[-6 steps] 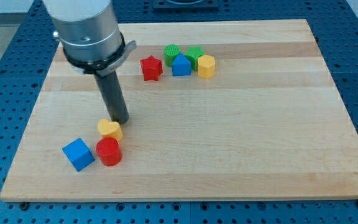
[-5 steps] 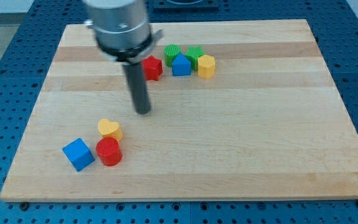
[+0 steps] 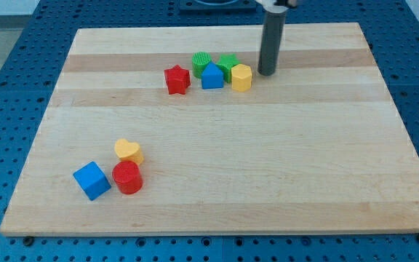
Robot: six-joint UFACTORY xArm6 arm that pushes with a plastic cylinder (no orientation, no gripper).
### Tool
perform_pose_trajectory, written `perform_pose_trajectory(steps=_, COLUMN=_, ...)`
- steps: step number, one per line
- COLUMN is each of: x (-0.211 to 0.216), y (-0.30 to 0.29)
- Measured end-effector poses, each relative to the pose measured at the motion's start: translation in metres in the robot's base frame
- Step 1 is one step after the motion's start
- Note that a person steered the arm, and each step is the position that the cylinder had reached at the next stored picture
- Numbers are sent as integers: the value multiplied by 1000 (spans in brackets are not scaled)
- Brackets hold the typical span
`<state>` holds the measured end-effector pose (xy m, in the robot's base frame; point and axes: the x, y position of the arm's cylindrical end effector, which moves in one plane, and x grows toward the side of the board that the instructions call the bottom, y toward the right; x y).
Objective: Slide the yellow hexagon to the red circle
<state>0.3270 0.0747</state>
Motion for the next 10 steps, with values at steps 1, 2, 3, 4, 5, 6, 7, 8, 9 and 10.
perform_pose_trajectory(steps=1, x=11, y=-24)
perform_pose_trajectory(steps=2, x=31, y=-46)
perform_pose_trajectory(steps=3, x=56, y=-66)
perform_pose_trajectory(steps=4, x=77, y=-86)
perform_pose_trajectory(steps=5, x=97, y=-109)
perform_pose_trajectory(steps=6, x=119, y=-129)
perform_pose_trajectory(steps=7, x=140, y=-148)
perform_pose_trajectory(steps=8, x=156, y=-161)
perform_pose_trajectory(steps=9, x=172, y=-175)
perform_pose_trajectory(steps=10, x=177, y=-183)
